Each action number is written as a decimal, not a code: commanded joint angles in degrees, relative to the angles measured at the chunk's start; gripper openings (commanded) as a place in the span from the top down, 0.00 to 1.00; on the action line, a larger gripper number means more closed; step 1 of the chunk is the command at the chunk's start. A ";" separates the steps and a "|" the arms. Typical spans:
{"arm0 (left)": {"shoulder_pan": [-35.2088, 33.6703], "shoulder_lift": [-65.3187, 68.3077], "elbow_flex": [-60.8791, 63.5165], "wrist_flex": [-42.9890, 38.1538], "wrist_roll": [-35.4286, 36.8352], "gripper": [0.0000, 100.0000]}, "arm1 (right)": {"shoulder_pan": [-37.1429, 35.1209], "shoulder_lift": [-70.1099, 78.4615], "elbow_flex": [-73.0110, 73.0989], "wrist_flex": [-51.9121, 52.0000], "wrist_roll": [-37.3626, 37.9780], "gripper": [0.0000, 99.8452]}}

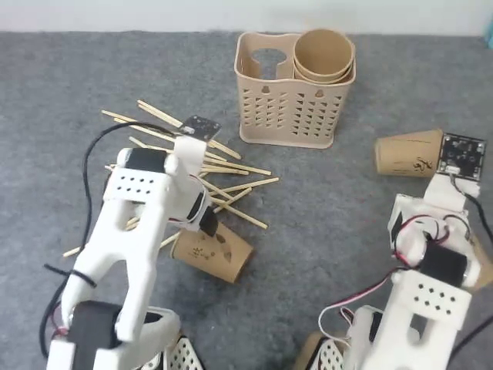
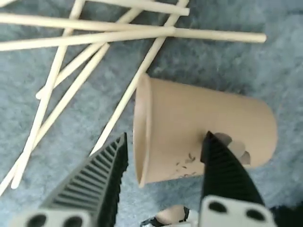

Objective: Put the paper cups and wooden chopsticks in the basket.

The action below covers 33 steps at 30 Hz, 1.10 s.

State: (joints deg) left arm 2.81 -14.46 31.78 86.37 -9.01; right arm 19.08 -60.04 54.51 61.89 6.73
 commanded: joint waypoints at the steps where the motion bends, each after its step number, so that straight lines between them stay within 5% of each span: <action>1: 2.73 0.53 0.13 -0.97 -0.70 0.78 | 0.48 -2.42 -0.53 -1.10 -0.97 0.78; 13: 7.65 0.53 1.80 4.13 -0.79 0.87 | 0.48 -2.68 -0.53 0.04 -1.05 0.78; 17: 7.74 0.53 -3.56 9.05 -3.69 1.00 | 0.48 -2.68 -0.53 0.04 -1.05 0.78; 33: 8.79 0.44 -18.33 14.33 -4.40 0.99 | 0.75 -2.68 -0.53 0.04 -1.14 0.78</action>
State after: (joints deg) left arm 11.08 -13.76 17.63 98.42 -12.79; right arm 19.08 -61.10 54.51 61.89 6.37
